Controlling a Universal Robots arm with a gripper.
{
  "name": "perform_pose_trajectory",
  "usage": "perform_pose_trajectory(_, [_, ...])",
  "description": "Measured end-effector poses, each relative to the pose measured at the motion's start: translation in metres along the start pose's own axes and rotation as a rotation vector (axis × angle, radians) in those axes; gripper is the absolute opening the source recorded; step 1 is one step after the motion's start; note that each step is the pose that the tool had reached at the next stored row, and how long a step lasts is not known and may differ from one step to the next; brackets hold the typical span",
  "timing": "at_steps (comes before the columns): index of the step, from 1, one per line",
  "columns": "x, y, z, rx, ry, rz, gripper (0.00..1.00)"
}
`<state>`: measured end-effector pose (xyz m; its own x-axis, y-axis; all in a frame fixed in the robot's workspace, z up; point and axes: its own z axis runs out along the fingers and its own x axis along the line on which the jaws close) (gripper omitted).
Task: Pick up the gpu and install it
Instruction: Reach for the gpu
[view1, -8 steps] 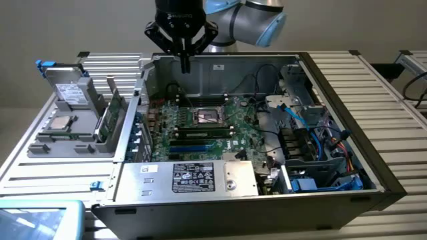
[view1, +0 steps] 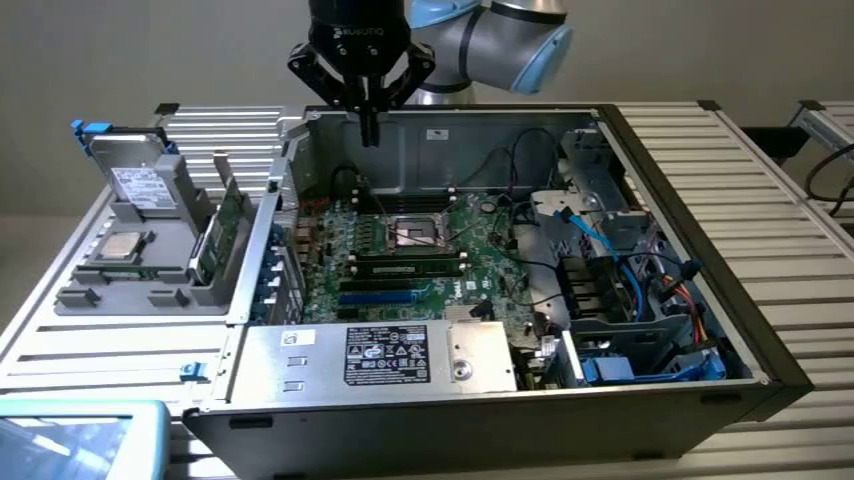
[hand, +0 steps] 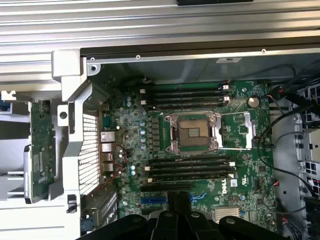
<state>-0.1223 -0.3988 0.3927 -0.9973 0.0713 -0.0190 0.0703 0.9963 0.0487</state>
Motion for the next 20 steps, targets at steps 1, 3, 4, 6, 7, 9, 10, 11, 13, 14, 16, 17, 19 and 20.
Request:
perform_pose_trajectory(1, [0.0, 0.0, 0.0, 0.0, 0.0, 0.0, 0.12])
perform_pose_trajectory(3, [0.002, -0.0002, -0.0001, -0.0002, 0.0, 0.0, 0.12])
perform_pose_trajectory(4, [0.003, -0.0003, 0.0, -0.0004, 0.0, 0.0, 0.12])
perform_pose_trajectory(6, [0.005, -0.0004, -0.0001, -0.0006, 0.0001, 0.0, 0.12])
perform_pose_trajectory(7, [0.006, -0.0004, -0.0001, -0.0007, 0.0, 0.0, 0.12])
perform_pose_trajectory(9, [0.006, -0.0004, -0.0001, -0.0007, 0.0, 0.0, 0.12])
perform_pose_trajectory(10, [0.007, -0.0005, -0.0001, -0.0008, 0.0, 0.0, 0.12])
perform_pose_trajectory(11, [0.009, -0.0007, -0.0001, -0.0008, 0.0, 0.0, 0.12])
perform_pose_trajectory(13, [0.011, -0.0008, 0.0002, -0.0008, 0.0007, 0.0, 0.12])
perform_pose_trajectory(14, [0.013, -0.0009, 0.0003, -0.0007, 0.0024, 0.0, 0.12])
perform_pose_trajectory(16, [0.015, -0.0011, 0.0005, -0.0002, 0.0075, 0.0, 0.12])
perform_pose_trajectory(17, [0.017, -0.0013, 0.0005, 0.0, 0.0086, 0.0, 0.12])
perform_pose_trajectory(19, [0.022, -0.0016, 0.0007, -0.0001, 0.009, 0.0, 0.12])
perform_pose_trajectory(20, [0.026, -0.0019, 0.0007, -0.0001, 0.009, 0.0, 0.12])
